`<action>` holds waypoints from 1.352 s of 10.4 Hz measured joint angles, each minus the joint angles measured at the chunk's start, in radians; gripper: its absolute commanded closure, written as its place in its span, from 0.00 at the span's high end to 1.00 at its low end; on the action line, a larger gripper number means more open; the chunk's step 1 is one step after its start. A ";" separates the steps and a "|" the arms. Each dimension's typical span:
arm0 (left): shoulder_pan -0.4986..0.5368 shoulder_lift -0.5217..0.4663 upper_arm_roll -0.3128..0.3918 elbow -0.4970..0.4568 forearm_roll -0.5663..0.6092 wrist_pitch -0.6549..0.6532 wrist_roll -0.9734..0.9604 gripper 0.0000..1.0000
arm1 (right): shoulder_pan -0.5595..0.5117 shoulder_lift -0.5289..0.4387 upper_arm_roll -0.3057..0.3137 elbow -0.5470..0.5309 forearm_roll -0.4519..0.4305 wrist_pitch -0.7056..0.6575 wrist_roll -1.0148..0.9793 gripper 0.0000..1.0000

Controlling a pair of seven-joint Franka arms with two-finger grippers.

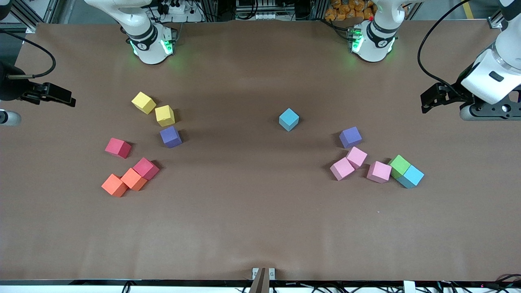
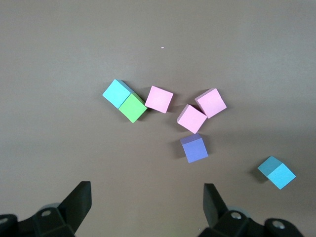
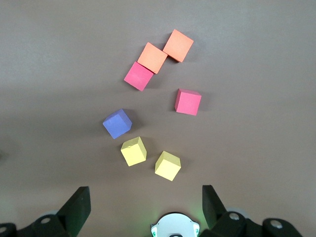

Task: Form number 2 with 11 blocks
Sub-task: 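Reach the left gripper down to the cyan cube, then grasp the cyan cube with the left gripper while the right gripper reaches purple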

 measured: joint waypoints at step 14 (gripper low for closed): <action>-0.307 0.098 -0.260 -0.543 -0.129 0.583 -0.983 1.00 | -0.002 0.011 0.007 0.000 0.011 0.003 0.002 1.00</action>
